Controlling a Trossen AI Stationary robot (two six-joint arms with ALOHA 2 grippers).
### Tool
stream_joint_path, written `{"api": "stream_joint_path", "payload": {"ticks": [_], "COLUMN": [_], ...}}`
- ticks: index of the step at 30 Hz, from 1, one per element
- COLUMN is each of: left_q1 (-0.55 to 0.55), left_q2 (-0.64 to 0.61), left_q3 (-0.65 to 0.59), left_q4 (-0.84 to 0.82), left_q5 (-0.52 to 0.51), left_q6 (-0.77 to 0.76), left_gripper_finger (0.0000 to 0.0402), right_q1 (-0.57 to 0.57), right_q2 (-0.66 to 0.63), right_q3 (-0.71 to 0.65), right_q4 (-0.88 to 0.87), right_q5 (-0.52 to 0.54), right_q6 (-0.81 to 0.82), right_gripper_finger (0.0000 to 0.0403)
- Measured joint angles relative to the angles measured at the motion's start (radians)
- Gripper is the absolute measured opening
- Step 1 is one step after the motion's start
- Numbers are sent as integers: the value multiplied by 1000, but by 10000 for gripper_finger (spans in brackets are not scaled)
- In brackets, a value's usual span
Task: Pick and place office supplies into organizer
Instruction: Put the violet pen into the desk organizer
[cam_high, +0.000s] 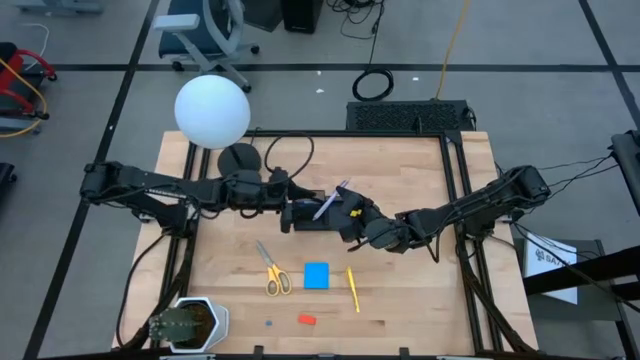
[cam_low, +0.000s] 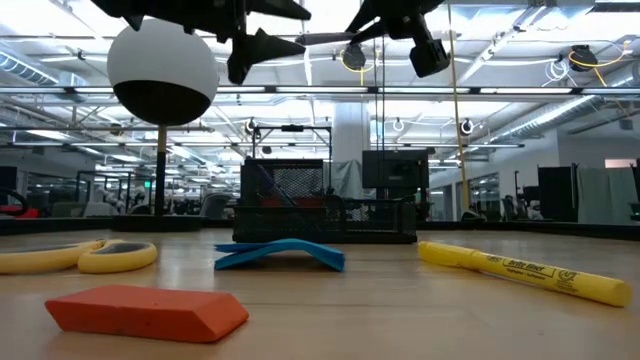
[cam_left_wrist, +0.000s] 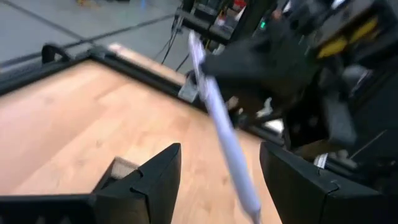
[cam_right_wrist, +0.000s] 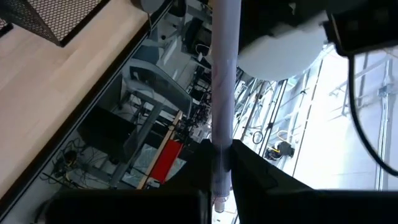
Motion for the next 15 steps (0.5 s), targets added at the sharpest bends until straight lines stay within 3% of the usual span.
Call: {"api": "stream_joint_path", "payload": {"ticks": [15], "left_q1": [0], "left_q2": [41], "left_q3": [2], "left_q4": [53], "left_q5": [13], "left_q6": [-16], "left_gripper_finger": [223], "right_q1": [-11], "right_q2": [1], "right_q3": [-1], "right_q4": [192], "right_q5": [-32], "right_q6": [-140], "right_gripper_finger": [22]}}
